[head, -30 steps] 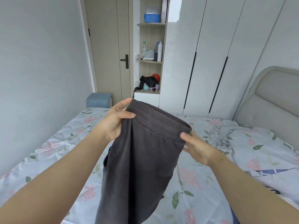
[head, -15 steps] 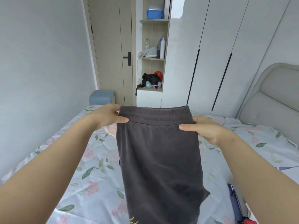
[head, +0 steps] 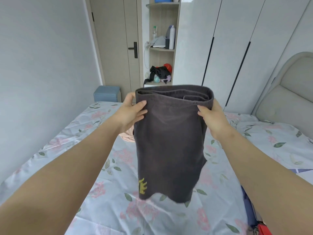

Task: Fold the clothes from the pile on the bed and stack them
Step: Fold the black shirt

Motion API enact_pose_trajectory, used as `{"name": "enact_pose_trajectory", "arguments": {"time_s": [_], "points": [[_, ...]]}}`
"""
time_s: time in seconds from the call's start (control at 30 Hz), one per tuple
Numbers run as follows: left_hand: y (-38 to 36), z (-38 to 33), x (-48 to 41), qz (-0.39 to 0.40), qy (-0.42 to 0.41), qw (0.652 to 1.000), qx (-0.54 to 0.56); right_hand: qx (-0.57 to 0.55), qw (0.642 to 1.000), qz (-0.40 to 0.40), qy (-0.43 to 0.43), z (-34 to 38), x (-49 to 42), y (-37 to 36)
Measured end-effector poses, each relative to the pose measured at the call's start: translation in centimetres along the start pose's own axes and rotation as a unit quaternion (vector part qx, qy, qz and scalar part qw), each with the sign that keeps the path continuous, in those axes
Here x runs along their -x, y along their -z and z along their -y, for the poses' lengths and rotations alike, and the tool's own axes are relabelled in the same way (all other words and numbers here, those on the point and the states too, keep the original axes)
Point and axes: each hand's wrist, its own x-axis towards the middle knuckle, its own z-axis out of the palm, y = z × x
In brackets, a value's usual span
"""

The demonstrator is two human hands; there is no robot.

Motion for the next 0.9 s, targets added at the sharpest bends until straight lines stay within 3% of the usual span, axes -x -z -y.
{"name": "enact_pose_trajectory", "arguments": {"time_s": [0.13,0.27,0.4,0.53,0.63,0.8,0.9], "points": [[0.3,-0.5,1.5,0.009,-0.075,0.997,0.015,-0.082,0.996,0.014,0.036,1.0,1.2,0.4],[0.7,1.7,4.2,0.022,-0.076,0.997,-0.016,-0.058,0.998,0.006,0.023,-0.9,4.2,1.6],[1.1,7.1,7.9,0.047,-0.014,0.999,-0.023,0.001,0.998,0.039,-0.047,-5.7,8.1,3.0],[1.9,14.3,12.4,0.090,0.105,0.988,-0.071,0.088,0.980,0.109,-0.144,-13.0,12.6,4.7],[2.7,19.6,16.0,0.143,0.218,0.952,-0.159,0.166,0.933,0.214,-0.236,-17.4,16.4,5.9],[3.1,25.7,21.2,0.254,0.383,0.852,-0.251,0.252,0.787,0.382,-0.413,-21.9,22.3,7.0],[2.3,26.7,21.9,0.232,0.407,0.849,-0.243,0.255,0.760,0.396,-0.448,-23.0,23.4,7.0]]}}
